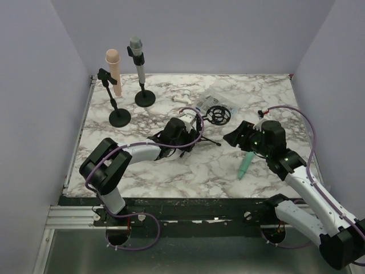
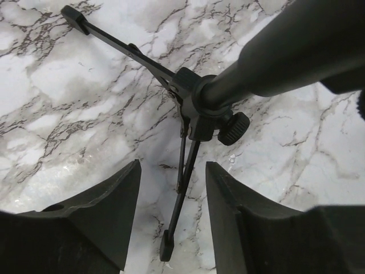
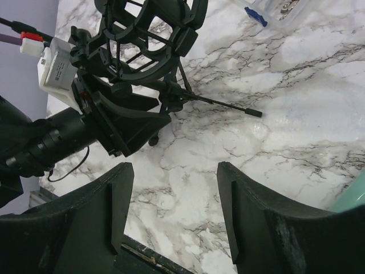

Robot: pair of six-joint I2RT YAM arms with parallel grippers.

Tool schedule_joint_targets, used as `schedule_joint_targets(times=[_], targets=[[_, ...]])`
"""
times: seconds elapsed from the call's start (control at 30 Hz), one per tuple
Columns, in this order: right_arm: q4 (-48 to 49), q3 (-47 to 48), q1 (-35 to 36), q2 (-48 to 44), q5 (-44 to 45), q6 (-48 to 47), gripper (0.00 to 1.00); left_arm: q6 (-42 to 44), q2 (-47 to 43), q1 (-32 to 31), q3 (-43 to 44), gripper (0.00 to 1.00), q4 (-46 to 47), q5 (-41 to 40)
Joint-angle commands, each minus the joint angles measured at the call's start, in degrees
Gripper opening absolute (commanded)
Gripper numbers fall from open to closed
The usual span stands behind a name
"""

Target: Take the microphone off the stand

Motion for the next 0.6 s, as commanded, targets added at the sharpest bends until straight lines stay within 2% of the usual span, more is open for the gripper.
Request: schedule_joint_targets(times=[0.0,0.2,0.37,0.47,0.57], targets=[[-1.0,-1.0,-0.2,0.1,1.2,-1.4,0.68,0.4,0.8,-0.5,-1.5,0.47,3.6,-6.8],[-0.3,-1.3,-0.2,0.6,1.1,-1.5,0.67,0.4,0.1,-0.4,-3.0,0.32,5.2,-9.4],[0.2,-1.6,-0.2,0.9,1.0,-1.8,0.67,-0.9,-3.1,-0.5,-6.7,0.15,6.6,-13.0],[0.7,-2.2,-0.2,1.3,0.9,-1.7,0.68,-2.9,-5.3,-0.4,-8.9,0.0,5.3,-16.2],[1.6,-2.5,-0.2,1.9,0.4,-1.8,0.68,-5.8,-7.1,-0.5,-10.8,0.0,3.4,-18.8]])
